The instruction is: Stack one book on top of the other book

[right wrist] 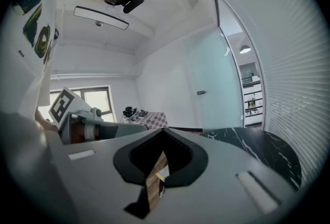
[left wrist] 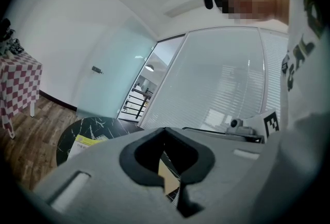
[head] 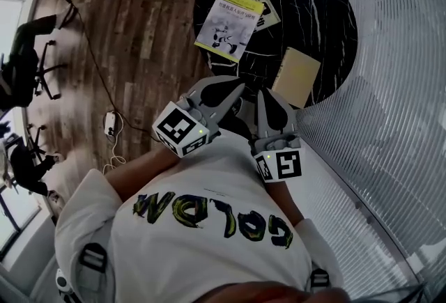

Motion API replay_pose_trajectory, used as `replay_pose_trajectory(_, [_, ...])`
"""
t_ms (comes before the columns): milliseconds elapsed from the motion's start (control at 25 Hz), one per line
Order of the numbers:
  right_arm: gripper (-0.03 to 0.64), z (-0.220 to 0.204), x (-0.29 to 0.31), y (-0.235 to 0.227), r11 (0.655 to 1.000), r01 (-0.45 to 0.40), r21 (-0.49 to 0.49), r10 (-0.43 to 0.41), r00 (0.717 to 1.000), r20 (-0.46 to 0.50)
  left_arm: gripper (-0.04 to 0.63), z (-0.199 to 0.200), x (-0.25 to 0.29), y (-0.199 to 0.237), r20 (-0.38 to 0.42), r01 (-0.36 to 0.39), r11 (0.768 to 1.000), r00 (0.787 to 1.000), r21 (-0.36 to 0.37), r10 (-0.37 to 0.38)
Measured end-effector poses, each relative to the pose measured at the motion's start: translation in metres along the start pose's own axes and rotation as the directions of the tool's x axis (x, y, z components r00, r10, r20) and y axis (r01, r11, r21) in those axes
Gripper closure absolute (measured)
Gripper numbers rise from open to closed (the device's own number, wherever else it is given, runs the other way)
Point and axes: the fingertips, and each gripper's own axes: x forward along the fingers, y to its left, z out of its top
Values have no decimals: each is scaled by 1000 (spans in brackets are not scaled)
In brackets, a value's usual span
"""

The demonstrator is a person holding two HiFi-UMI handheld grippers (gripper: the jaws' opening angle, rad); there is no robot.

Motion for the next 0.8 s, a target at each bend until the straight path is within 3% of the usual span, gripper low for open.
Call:
replay_pose_trajectory(320, [614, -10, 2, 2, 999, -22, 26, 22, 1000, -19, 595, -13, -2, 8, -30, -31, 999, 999, 12, 32])
replay_pose_trajectory(520, [614, -13, 11, -4, 1000, -8, 19, 9, 999, -31, 595, -12, 3, 15, -67, -4, 999, 998, 38, 6])
replay_pose_trajectory(800, [614, -25, 31, -12, 1000, -6, 22, 8, 998, -59, 594, -13, 7, 48, -88, -40, 997, 995, 62, 46])
